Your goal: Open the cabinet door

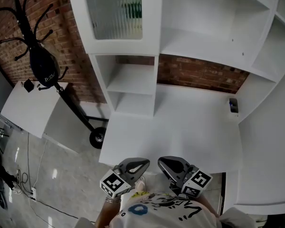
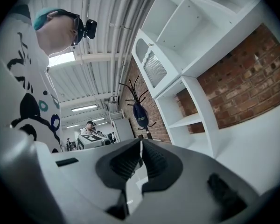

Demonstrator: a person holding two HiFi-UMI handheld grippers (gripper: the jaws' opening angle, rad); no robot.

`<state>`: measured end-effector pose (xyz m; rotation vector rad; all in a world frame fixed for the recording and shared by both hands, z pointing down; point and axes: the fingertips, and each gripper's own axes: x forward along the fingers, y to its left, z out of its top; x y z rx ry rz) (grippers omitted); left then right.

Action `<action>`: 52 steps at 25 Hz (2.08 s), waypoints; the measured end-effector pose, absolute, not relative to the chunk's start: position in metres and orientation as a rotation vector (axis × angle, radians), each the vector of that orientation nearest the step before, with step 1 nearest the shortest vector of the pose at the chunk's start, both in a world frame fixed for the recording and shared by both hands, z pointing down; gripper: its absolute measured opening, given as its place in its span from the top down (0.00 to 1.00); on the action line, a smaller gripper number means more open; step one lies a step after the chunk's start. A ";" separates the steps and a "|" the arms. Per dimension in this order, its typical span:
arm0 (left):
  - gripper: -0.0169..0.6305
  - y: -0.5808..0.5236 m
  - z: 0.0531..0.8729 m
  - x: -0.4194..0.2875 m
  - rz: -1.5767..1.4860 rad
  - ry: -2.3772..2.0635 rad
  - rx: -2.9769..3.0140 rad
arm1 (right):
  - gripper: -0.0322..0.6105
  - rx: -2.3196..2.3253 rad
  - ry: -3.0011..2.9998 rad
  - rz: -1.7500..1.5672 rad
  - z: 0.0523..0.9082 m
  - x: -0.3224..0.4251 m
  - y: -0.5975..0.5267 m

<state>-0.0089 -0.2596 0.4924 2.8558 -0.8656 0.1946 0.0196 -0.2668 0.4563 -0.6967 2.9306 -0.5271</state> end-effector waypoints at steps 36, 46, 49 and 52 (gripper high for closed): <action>0.95 -0.455 0.326 -0.069 0.008 -1.192 2.996 | 0.90 -0.950 2.797 0.093 0.278 -0.003 -0.475; 0.95 -0.487 0.289 -0.072 0.066 -1.343 2.986 | 0.73 -1.109 2.873 0.388 0.235 -0.009 -0.549; 0.95 -0.488 0.287 -0.072 0.004 -1.359 2.962 | 0.69 -1.155 2.852 0.400 0.231 -0.004 -0.572; 0.95 -0.490 0.290 -0.073 -0.015 -1.371 2.938 | 0.69 -1.126 2.876 0.346 0.231 -0.010 -0.588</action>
